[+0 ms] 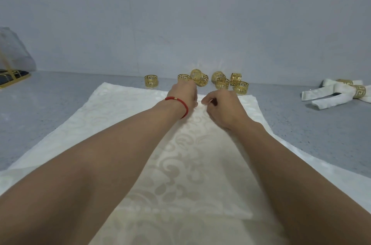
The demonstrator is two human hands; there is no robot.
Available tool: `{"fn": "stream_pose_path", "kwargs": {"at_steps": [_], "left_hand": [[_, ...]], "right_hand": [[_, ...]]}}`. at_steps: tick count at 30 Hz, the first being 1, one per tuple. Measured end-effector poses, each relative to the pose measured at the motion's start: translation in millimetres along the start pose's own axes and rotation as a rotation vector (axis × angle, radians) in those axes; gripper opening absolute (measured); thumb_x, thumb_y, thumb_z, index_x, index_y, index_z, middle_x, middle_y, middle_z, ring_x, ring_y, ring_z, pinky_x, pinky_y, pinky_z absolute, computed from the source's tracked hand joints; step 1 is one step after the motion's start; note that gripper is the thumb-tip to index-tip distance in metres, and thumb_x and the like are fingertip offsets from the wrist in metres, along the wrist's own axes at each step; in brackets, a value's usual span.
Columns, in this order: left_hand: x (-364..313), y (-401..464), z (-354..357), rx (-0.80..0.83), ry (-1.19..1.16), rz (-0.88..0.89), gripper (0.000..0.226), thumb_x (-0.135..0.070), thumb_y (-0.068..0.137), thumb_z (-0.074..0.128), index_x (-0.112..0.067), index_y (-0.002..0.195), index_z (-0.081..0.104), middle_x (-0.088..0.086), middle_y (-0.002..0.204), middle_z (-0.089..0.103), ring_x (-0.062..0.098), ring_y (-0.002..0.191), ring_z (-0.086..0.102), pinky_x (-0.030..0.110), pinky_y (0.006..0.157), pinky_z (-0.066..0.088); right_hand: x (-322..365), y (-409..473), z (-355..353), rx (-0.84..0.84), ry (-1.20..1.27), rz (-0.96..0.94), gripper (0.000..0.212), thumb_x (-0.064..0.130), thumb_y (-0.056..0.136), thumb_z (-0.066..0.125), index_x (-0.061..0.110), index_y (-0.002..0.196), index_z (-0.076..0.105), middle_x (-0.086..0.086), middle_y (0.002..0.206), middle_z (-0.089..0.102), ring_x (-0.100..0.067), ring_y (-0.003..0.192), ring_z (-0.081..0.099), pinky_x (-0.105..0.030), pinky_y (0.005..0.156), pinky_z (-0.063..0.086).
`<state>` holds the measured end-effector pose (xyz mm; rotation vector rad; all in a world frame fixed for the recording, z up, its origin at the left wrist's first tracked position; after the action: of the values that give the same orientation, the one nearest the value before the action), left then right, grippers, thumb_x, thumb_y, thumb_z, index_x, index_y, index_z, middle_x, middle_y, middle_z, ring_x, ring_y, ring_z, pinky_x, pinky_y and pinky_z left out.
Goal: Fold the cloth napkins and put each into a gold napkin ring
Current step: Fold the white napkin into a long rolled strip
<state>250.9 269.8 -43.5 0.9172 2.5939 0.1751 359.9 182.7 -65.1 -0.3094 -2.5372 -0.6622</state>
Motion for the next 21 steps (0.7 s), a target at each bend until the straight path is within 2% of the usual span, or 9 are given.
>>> {"fn": "stream_pose_path", "kwargs": {"at_steps": [2,5,8,11,14,16,18,20,21], "left_hand": [[1,-1,-1,0.002,-0.045,-0.017,0.005,-0.012,0.084,0.073,-0.017,0.083,0.072,0.009,0.097,0.070,0.029,0.099,0.064,0.038,0.085,0.057],[1,-2,-4,0.031,-0.080,-0.028,0.021,-0.005,0.079,0.068,-0.022,0.069,0.063,0.003,0.088,0.069,0.024,0.088,0.067,0.037,0.083,0.059],[-4,-5,-7,0.014,-0.019,0.052,0.026,-0.002,0.076,0.064,-0.024,0.065,0.056,-0.004,0.080,0.064,0.023,0.085,0.064,0.041,0.083,0.056],[-10,-8,-8,-0.023,0.108,0.180,0.024,-0.006,0.080,0.066,-0.027,0.081,0.056,-0.004,0.090,0.066,0.024,0.095,0.062,0.040,0.086,0.048],[-18,-14,-10,-0.071,0.260,0.313,0.026,-0.007,0.082,0.064,-0.032,0.085,0.061,-0.005,0.093,0.069,0.023,0.100,0.060,0.033,0.082,0.037],[-18,-16,-9,-0.037,0.273,0.371,0.027,-0.002,0.080,0.062,-0.028,0.085,0.069,-0.003,0.092,0.069,0.026,0.097,0.062,0.033,0.078,0.045],[-13,-19,-8,0.036,0.218,0.391,0.030,0.003,0.079,0.062,-0.022,0.090,0.076,0.000,0.096,0.070,0.028,0.095,0.065,0.039,0.077,0.054],[-7,-22,-9,0.068,0.114,0.357,0.032,0.003,0.080,0.060,-0.017,0.097,0.079,-0.001,0.099,0.074,0.023,0.095,0.067,0.036,0.080,0.056],[-3,-24,-10,0.051,0.042,0.319,0.031,0.000,0.082,0.060,-0.016,0.099,0.079,-0.001,0.097,0.075,0.020,0.094,0.067,0.032,0.082,0.056]], "right_hand": [[-1,-2,-5,-0.067,0.042,0.019,0.026,0.004,0.094,0.056,0.013,0.110,0.075,-0.008,0.105,0.072,-0.023,0.091,0.067,-0.037,0.084,0.057],[-1,-1,-3,-0.041,-0.104,-0.004,0.024,0.017,0.094,0.062,0.017,0.114,0.076,-0.007,0.113,0.071,-0.028,0.113,0.059,-0.045,0.095,0.050],[0,1,-1,-0.008,-0.203,-0.039,0.015,0.023,0.093,0.065,0.023,0.100,0.077,-0.002,0.097,0.072,-0.028,0.106,0.060,-0.046,0.090,0.049],[6,0,-4,-0.041,-0.241,-0.101,0.015,0.018,0.092,0.063,0.021,0.094,0.077,-0.002,0.091,0.072,-0.029,0.099,0.062,-0.042,0.085,0.048],[13,-2,-6,-0.042,-0.354,-0.195,0.022,0.014,0.093,0.063,0.024,0.104,0.080,-0.003,0.099,0.072,-0.030,0.103,0.060,-0.039,0.082,0.037],[16,-2,-7,-0.010,-0.405,-0.245,0.028,0.012,0.092,0.063,0.027,0.109,0.080,-0.003,0.105,0.071,-0.030,0.108,0.058,-0.037,0.081,0.034],[17,-3,-6,0.059,-0.418,-0.259,0.027,0.011,0.091,0.064,0.025,0.107,0.080,-0.001,0.108,0.069,-0.029,0.112,0.056,-0.037,0.085,0.036],[16,-5,-6,0.092,-0.374,-0.209,0.020,0.014,0.085,0.062,0.020,0.091,0.080,-0.004,0.096,0.069,-0.029,0.102,0.058,-0.038,0.083,0.044],[13,-6,-6,0.086,-0.312,-0.150,0.018,0.018,0.080,0.060,0.017,0.074,0.076,-0.005,0.078,0.065,-0.030,0.086,0.058,-0.037,0.073,0.048]]}}
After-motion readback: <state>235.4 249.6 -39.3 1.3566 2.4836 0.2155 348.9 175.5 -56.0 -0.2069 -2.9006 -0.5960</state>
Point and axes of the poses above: each hand's wrist, its own y-axis towards the middle knuckle, its own z-axis out of the palm, x = y × z, the point moved 5 cm from there along y, towards the middle knuckle
